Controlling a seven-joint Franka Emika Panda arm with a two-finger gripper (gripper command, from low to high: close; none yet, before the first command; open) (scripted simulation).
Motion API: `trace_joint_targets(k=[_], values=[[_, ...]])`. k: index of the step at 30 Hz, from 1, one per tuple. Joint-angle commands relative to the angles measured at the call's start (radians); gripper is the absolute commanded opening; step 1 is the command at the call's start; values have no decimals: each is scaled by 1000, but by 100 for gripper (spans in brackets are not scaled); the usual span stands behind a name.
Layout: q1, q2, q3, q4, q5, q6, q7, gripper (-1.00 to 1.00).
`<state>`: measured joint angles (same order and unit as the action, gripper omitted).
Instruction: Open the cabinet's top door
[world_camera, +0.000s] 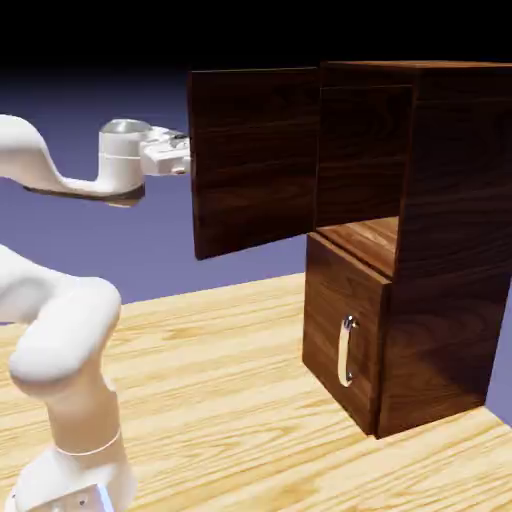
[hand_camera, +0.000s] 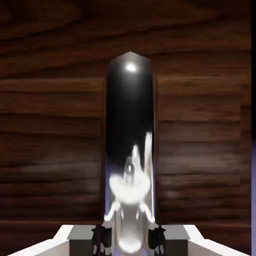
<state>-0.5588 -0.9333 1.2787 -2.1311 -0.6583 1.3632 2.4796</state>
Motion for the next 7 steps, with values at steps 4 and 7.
trace_joint_targets(k=[4, 7], values=[[-144, -17, 94, 138, 48, -116, -25, -100], [-170, -21, 110, 163, 56, -136, -30, 100]])
